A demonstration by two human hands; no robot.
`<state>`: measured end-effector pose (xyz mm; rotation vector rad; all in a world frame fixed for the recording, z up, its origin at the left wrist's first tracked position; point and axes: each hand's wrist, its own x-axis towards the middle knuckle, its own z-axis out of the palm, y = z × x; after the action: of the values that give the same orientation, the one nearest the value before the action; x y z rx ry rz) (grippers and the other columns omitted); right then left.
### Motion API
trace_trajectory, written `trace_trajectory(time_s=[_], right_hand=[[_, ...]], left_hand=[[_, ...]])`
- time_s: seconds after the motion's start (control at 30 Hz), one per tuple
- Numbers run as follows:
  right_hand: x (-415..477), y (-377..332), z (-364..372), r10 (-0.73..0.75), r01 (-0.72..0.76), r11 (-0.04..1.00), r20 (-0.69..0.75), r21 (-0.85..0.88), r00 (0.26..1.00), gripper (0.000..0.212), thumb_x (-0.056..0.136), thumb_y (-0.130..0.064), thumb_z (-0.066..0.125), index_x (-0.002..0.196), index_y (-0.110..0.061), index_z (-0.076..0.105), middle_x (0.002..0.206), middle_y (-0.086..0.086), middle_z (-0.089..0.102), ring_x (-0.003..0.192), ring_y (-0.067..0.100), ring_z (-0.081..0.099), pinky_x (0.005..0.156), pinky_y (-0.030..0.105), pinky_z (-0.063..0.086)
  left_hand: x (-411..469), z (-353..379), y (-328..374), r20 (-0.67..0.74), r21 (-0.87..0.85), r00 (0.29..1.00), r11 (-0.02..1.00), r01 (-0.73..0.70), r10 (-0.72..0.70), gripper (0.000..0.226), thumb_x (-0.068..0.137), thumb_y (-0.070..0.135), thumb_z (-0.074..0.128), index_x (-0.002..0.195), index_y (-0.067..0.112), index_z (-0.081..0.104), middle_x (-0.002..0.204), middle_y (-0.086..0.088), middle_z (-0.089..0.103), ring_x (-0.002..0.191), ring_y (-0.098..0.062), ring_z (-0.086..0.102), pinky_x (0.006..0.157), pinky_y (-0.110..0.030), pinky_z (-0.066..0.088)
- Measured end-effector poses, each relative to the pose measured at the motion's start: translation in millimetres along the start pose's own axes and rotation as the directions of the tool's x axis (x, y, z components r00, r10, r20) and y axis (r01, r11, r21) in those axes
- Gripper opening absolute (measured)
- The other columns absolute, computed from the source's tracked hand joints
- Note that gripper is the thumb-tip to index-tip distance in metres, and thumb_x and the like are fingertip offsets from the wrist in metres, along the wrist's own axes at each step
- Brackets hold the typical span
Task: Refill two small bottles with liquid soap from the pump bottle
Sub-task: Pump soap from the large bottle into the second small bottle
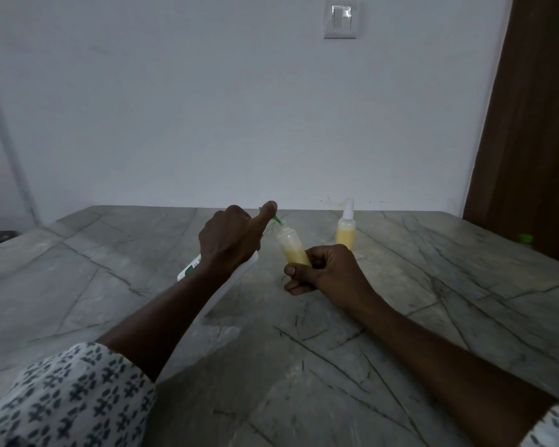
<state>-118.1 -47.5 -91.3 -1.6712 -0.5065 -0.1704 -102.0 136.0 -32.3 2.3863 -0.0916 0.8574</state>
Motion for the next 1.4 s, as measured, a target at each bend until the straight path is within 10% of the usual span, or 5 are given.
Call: trace_trajectory(time_s=[1.13, 1.4], right_hand=[[-1.8, -0.6, 1.1, -0.009, 0.009, 0.998, 0.002, -0.059, 1.0, 0.027, 0.081, -0.012, 0.077, 0.1, 0.005, 0.07, 0.08, 0.017, 0.076, 0.072, 0.03, 0.075, 0.074, 0.045, 0.062], [-1.2, -1.7, 0.0, -0.001, 0.001, 0.999, -0.004, -0.042, 1.0, 0.025, 0.082, -0.012, 0.076, 0.1, 0.004, 0.071, 0.08, 0.017, 0.076, 0.072, 0.031, 0.075, 0.075, 0.044, 0.062]], left_hand=[[-0.3, -0.6, -4.5, -0.022, 0.034, 0.999, 0.999, -0.037, 0.038, 0.052, 0.082, 0.043, 0.034, 0.055, 0.013, 0.067, 0.066, -0.003, 0.069, 0.071, -0.027, 0.062, 0.078, -0.043, 0.053], [1.6, 3.4, -3.6, 0.007, 0.035, 1.0, 0.999, 0.017, -0.017, 0.086, 0.076, 0.08, 0.022, 0.046, 0.012, 0.066, 0.054, 0.0, 0.067, 0.063, -0.02, 0.063, 0.073, -0.036, 0.047]])
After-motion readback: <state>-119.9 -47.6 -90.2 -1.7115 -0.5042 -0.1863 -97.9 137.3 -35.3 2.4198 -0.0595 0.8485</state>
